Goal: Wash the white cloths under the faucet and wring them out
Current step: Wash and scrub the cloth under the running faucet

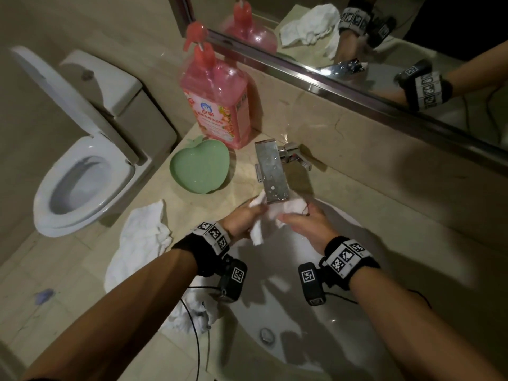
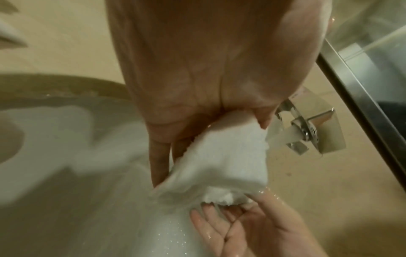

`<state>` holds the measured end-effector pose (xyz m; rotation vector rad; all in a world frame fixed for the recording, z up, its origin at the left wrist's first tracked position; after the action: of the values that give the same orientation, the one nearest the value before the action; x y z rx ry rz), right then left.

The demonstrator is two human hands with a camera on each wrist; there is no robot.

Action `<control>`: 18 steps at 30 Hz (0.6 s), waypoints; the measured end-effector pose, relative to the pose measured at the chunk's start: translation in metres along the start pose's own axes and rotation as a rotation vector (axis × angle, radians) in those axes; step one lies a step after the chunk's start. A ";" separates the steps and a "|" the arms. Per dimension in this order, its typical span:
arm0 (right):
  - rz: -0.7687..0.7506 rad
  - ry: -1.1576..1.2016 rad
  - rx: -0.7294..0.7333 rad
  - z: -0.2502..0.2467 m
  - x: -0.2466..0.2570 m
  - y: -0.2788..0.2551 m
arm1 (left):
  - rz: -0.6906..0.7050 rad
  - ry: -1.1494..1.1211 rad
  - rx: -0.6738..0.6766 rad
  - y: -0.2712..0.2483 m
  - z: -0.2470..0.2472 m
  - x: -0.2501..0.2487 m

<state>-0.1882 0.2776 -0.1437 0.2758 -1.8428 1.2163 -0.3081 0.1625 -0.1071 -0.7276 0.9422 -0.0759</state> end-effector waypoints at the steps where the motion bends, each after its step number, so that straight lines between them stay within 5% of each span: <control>1: 0.032 0.046 0.000 0.002 -0.005 0.000 | -0.040 -0.069 -0.021 -0.005 -0.001 0.003; 7: 0.125 0.005 0.080 0.008 -0.013 -0.008 | -0.118 -0.204 -0.092 -0.015 0.002 0.009; 14: -0.094 -0.209 0.039 -0.008 0.015 -0.026 | 0.053 0.428 -0.291 -0.005 -0.021 -0.006; 18: -0.186 -0.292 -0.039 -0.024 0.031 -0.033 | 0.046 0.184 -0.291 0.001 -0.024 -0.003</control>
<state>-0.1738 0.2894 -0.0961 0.6166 -2.0341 1.0525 -0.3279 0.1514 -0.1144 -0.9789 1.1598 0.0365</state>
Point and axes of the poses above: each hand's wrist, its own y-axis towards the middle knuckle, its own z-axis out of the palm, x = y × z, the point moved 6 cm from there along y, towards the middle knuckle, and after that the axes turned 11 degrees about -y, right-handed, at the moved point
